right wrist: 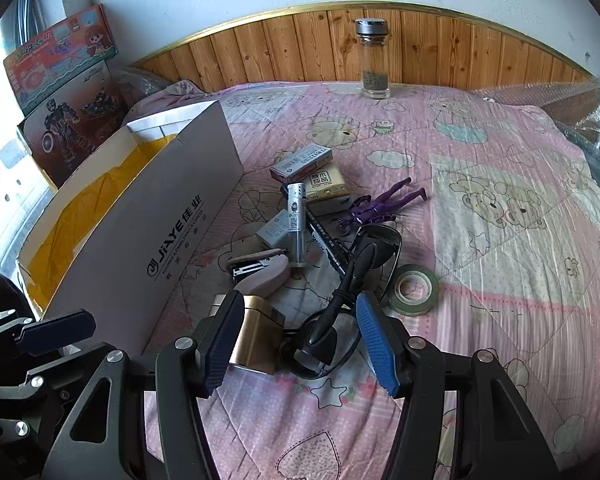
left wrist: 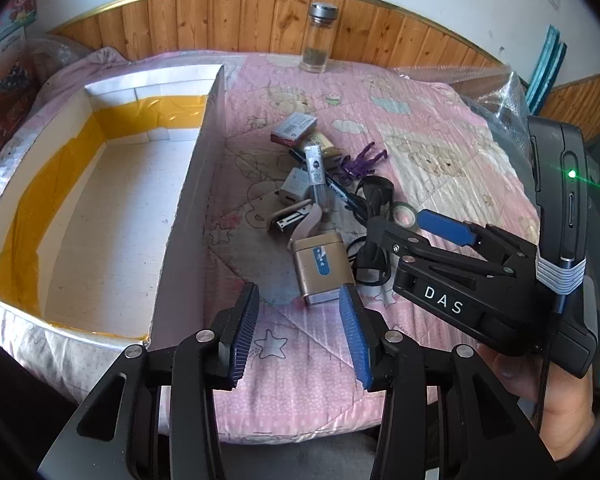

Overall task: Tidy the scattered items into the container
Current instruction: 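Grasp the gold tin with the left gripper while the right gripper reaches toward the black marker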

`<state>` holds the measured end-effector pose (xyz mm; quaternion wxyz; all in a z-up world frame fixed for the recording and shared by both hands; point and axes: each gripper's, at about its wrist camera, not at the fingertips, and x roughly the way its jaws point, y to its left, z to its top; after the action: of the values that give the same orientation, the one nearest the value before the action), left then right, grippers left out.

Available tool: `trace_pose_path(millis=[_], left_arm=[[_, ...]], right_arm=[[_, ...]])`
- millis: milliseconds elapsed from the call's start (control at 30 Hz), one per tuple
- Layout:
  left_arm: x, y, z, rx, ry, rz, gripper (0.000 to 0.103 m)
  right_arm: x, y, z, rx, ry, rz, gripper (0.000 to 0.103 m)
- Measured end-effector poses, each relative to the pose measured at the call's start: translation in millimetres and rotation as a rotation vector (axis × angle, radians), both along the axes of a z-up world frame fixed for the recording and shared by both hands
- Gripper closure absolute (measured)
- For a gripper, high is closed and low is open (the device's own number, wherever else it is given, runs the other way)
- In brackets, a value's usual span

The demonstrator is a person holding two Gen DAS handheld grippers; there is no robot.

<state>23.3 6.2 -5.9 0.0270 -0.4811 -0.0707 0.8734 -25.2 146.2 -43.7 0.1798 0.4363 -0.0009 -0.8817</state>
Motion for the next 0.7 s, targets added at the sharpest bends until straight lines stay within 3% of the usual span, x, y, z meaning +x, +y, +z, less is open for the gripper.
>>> trace_pose_path(millis=[700], left_arm=[[-42,21,-61,0.102,-0.150,-0.013,0.050]], right_arm=[[-40,37,-38,-0.078,-0.147,-0.129,0.042]])
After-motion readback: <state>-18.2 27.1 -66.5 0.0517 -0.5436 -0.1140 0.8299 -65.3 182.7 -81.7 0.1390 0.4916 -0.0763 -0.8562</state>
